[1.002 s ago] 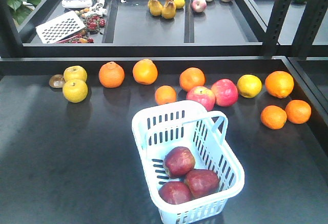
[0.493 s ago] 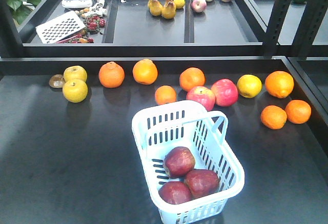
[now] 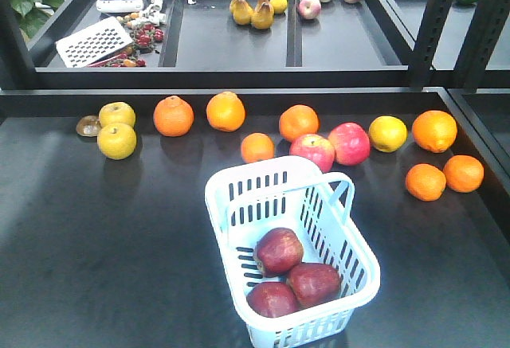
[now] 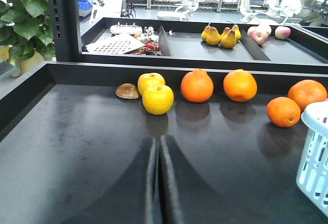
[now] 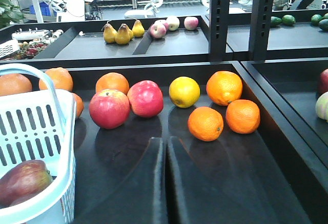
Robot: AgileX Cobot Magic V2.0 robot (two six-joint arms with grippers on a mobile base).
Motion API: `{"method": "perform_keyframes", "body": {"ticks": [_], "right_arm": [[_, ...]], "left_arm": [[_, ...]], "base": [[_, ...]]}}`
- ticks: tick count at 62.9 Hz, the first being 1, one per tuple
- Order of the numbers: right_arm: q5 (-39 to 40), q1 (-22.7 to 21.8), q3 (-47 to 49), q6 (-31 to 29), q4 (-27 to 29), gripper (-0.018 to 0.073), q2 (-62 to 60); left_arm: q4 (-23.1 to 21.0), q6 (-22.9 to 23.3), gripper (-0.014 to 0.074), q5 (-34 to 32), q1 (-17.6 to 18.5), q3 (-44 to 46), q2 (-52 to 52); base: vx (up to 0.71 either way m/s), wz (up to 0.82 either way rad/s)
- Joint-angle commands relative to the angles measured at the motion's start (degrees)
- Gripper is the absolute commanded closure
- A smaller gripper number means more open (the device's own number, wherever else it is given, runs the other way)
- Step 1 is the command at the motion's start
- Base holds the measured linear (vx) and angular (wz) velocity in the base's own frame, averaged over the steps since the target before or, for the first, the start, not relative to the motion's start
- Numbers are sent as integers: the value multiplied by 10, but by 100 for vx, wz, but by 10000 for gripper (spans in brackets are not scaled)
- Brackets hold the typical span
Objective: Pick three apples into basket with both arms
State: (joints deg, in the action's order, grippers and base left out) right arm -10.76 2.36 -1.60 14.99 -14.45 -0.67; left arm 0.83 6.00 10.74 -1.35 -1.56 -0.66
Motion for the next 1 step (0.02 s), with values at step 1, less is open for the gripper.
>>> {"method": "perform_keyframes", "body": {"ticks": [1], "right_arm": [[43, -4, -8, -4, -7, 564, -8]], "left_arm": [[0, 5, 603, -43, 0, -2, -9]], "base": [[0, 0]]}}
